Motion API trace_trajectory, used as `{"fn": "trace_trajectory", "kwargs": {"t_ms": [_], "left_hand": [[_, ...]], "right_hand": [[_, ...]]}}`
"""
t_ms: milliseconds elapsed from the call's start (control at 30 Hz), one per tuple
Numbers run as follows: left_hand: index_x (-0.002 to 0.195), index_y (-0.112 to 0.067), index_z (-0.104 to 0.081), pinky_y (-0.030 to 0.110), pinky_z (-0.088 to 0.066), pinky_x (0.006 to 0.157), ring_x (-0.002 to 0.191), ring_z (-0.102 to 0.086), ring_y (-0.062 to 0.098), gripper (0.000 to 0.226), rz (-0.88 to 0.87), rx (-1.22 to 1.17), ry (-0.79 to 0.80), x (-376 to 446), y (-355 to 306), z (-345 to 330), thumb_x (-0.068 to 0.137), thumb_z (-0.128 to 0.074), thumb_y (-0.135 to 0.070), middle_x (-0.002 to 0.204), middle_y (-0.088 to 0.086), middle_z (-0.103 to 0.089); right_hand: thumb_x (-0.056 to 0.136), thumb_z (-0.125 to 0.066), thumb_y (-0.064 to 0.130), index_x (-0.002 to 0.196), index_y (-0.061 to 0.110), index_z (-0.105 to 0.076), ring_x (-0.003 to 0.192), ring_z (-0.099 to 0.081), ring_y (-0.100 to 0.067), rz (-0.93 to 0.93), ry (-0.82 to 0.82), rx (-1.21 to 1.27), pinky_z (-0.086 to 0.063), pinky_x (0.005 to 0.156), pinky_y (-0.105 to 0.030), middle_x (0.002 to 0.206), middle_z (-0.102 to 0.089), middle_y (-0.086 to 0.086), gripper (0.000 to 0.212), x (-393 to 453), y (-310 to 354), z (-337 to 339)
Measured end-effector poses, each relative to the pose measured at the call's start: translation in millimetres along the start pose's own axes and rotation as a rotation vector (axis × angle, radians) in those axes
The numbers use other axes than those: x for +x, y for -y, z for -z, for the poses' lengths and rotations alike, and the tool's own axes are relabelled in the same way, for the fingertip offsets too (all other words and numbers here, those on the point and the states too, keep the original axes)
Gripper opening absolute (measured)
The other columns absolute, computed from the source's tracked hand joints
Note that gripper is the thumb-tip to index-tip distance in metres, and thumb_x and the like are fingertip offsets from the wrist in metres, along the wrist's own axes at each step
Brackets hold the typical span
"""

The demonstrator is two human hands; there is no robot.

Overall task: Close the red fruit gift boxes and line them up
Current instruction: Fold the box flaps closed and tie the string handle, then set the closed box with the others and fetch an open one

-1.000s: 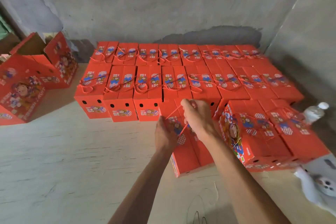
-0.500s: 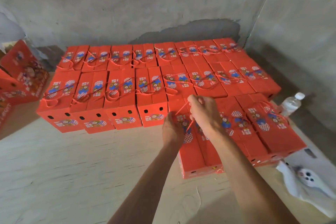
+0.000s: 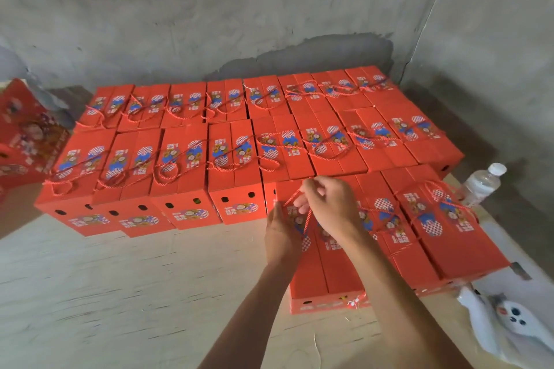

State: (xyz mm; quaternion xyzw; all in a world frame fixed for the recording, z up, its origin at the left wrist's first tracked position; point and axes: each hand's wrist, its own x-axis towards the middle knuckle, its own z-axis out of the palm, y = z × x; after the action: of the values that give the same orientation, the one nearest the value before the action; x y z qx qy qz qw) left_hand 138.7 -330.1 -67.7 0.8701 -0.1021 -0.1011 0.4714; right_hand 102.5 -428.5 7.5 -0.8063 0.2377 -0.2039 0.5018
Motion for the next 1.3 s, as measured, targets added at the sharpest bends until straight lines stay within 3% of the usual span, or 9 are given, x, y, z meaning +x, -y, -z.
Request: {"fn": "trace_trajectory", "kwargs": {"t_ms": [133, 267, 400, 467, 567, 667, 800, 1133, 1300], "left_hand": [[0.133, -0.002, -0.060, 0.037, -0.048, 0.090, 0.113, -0.059, 0.036, 0.044, -0.098, 0.015, 0.021, 0, -4, 8, 0.091, -0.050, 0.005, 0.127, 0.017, -0.063], [0.131, -0.008, -0.066, 0.032, -0.050, 0.094, 0.116, -0.063, 0.031, 0.040, -0.111, 0.005, 0.010, 1, -7, 21, 0.094, -0.056, 0.002, 0.128, 0.013, -0.066], [0.137, -0.011, -0.063, 0.039, -0.052, 0.102, 0.125, -0.061, 0.025, 0.037, -0.052, -0.020, 0.006, -4, -5, 39, 0.102, -0.051, -0.007, 0.137, 0.008, -0.064], [0.134, -0.011, -0.065, 0.039, -0.055, 0.100, 0.120, -0.064, 0.023, 0.035, -0.034, -0.026, -0.018, -8, 0, 51, 0.102, -0.051, -0.007, 0.135, 0.006, -0.067], [0.127, -0.012, -0.068, 0.035, -0.056, 0.095, 0.111, -0.068, 0.020, 0.030, -0.011, -0.037, -0.094, -13, 7, 72, 0.102, -0.053, -0.008, 0.128, 0.003, -0.070], [0.125, -0.012, -0.070, 0.032, -0.056, 0.092, 0.105, -0.070, 0.016, 0.029, -0.003, -0.064, -0.159, -19, 18, 98, 0.101, -0.054, -0.008, 0.123, 0.001, -0.072], [0.120, -0.014, -0.072, 0.022, -0.053, 0.079, 0.098, -0.072, 0.012, 0.025, -0.002, -0.070, -0.264, -31, 40, 149, 0.100, -0.056, -0.011, 0.115, -0.003, -0.075], [0.111, -0.015, -0.074, 0.039, -0.058, 0.086, 0.094, -0.072, 0.013, 0.020, 0.031, -0.194, -0.473, -86, 136, 341, 0.099, -0.059, -0.011, 0.106, -0.004, -0.077], [0.111, -0.018, -0.074, 0.038, -0.059, 0.084, 0.091, -0.071, 0.007, 0.018, 0.057, -0.237, -0.572, -115, 198, 447, 0.098, -0.062, -0.015, 0.104, -0.010, -0.076]], "right_hand": [[0.102, -0.054, 0.032, 0.065, 0.009, -0.056, 0.060, -0.069, -0.026, 0.138, -0.033, -0.396, -0.050, 0.054, -0.037, 0.061, -0.069, -0.005, 0.043, 6, 5, 7], [0.101, -0.056, 0.039, 0.062, 0.013, -0.044, 0.050, -0.042, -0.029, 0.178, -0.090, -0.651, -0.031, 0.053, -0.031, 0.053, -0.044, -0.003, 0.048, 4, 18, 11], [0.100, -0.051, 0.057, 0.066, 0.016, -0.055, 0.056, -0.048, -0.028, 0.152, -0.112, -0.872, -0.031, 0.054, -0.030, 0.060, -0.055, -0.005, 0.054, -5, 33, 5], [0.098, -0.054, 0.059, 0.063, 0.015, -0.058, 0.053, -0.046, -0.029, 0.154, -0.166, -0.862, -0.027, 0.051, -0.029, 0.060, -0.061, -0.007, 0.056, -12, 41, 0], [0.096, -0.061, 0.055, 0.058, 0.014, -0.050, 0.050, -0.043, -0.029, 0.189, -0.195, -0.755, -0.018, 0.047, -0.025, 0.052, -0.050, -0.001, 0.056, -21, 57, -14], [0.095, -0.060, 0.058, 0.066, 0.014, -0.058, 0.062, -0.058, -0.036, 0.186, -0.117, -0.704, -0.029, 0.054, -0.030, 0.059, -0.056, -0.002, 0.052, -32, 75, -42], [0.094, -0.057, 0.063, 0.097, 0.021, -0.073, 0.089, -0.072, -0.033, 0.229, -0.013, -0.648, -0.048, 0.067, -0.033, 0.090, -0.077, -0.001, 0.046, -56, 95, -93], [0.093, -0.053, 0.068, 0.100, 0.026, -0.071, 0.089, -0.073, -0.023, 0.372, 0.123, -0.534, -0.041, 0.064, -0.028, 0.092, -0.077, 0.009, 0.046, -169, 178, -260], [0.095, -0.052, 0.067, 0.102, 0.026, -0.071, 0.088, -0.073, -0.017, 0.426, 0.190, -0.452, -0.044, 0.065, -0.028, 0.096, -0.076, 0.012, 0.046, -231, 229, -352]]}}
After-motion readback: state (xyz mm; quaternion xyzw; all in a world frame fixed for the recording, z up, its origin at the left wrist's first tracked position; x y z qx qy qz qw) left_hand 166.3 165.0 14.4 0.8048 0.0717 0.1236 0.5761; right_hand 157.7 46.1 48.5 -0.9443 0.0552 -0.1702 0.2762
